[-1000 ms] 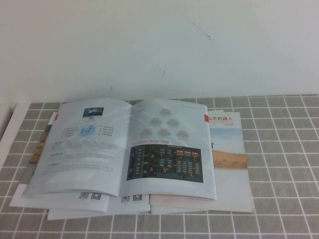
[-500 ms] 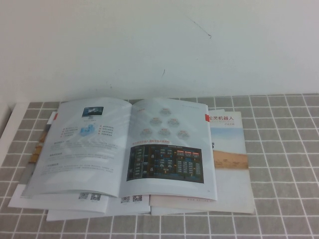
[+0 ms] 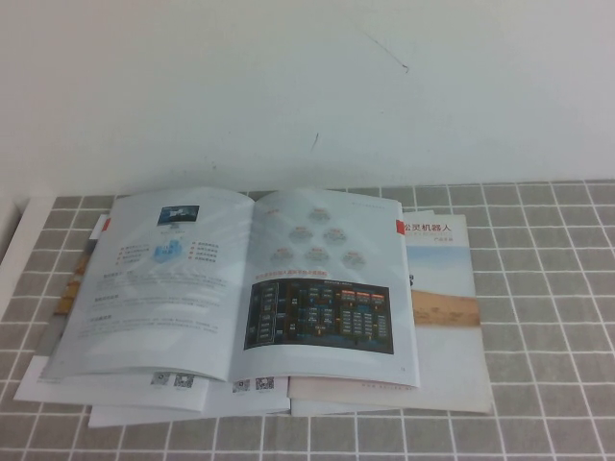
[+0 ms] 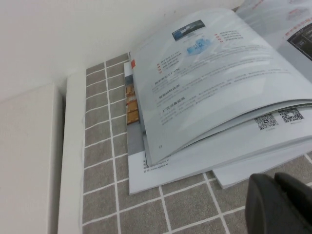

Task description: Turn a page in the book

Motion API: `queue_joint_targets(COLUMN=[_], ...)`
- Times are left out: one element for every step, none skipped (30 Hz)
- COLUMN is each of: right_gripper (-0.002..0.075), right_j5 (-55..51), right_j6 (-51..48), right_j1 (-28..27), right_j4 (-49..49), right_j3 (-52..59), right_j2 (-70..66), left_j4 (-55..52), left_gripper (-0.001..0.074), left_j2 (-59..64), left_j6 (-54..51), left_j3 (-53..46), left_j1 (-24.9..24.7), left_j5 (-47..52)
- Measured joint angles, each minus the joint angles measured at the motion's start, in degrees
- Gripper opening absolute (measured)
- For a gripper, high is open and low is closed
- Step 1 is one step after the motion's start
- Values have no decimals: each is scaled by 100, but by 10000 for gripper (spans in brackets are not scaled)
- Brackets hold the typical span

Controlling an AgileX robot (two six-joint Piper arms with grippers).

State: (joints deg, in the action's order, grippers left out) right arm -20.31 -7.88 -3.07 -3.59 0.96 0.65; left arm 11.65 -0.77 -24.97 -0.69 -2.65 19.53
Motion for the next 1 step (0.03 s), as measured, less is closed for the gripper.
queue_joint_targets(right_gripper=[-3], right_j5=[0], right_j6=[0], right_j1=[0], right_j4=[0], right_j3=[0], right_j2=[0], left_j4=[0], left_gripper=[-3], left_j2=[0], left_j6=[0], left_j3=[0], left_j1=[0], left_j5=[0])
